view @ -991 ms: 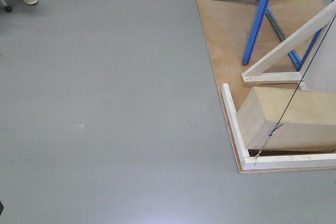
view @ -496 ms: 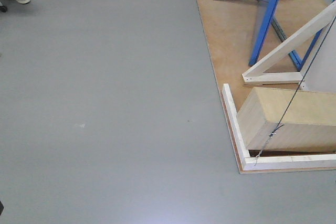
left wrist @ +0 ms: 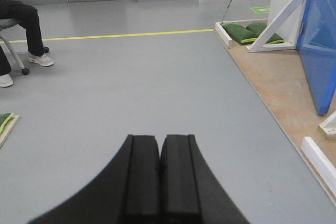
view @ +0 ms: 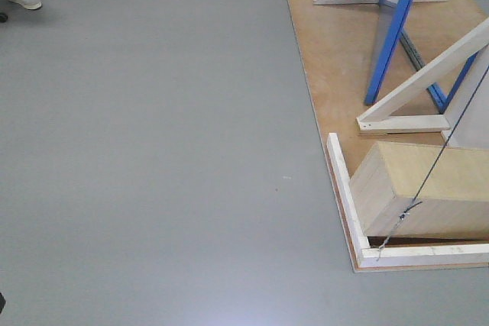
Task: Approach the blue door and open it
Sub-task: 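Drive the base forward alongside the wooden platform toward the blue door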
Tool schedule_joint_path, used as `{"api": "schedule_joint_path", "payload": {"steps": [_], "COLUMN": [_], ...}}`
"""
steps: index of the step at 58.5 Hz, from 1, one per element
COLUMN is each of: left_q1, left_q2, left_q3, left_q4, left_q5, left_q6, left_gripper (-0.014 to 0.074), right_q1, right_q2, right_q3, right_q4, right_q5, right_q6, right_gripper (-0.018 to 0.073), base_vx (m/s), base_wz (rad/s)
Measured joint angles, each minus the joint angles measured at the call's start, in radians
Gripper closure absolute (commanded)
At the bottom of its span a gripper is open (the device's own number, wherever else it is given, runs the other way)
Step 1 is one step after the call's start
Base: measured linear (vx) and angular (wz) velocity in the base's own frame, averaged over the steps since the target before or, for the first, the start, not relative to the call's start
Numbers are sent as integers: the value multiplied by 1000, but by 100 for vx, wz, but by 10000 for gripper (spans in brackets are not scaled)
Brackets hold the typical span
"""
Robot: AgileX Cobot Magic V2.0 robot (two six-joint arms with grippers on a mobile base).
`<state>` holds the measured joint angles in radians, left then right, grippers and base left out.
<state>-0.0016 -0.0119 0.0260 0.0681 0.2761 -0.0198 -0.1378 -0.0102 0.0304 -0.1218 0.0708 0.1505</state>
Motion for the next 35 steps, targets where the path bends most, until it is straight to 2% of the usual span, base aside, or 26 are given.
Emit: {"api": "schedule_joint_path", "payload": {"steps": [35], "left_q1": [0], "left_q2": [0], "left_q3": [0], "left_q4": [0], "left_q5": [0], "left_q6": [0], "left_gripper": [524], "right_q1": [0], "right_q2": [0], "right_q3": [0], "right_q4": [0], "right_q5": [0], "right_q6": [0], "right_gripper": [547], "base_vx": [33], "base_wz": [1]}}
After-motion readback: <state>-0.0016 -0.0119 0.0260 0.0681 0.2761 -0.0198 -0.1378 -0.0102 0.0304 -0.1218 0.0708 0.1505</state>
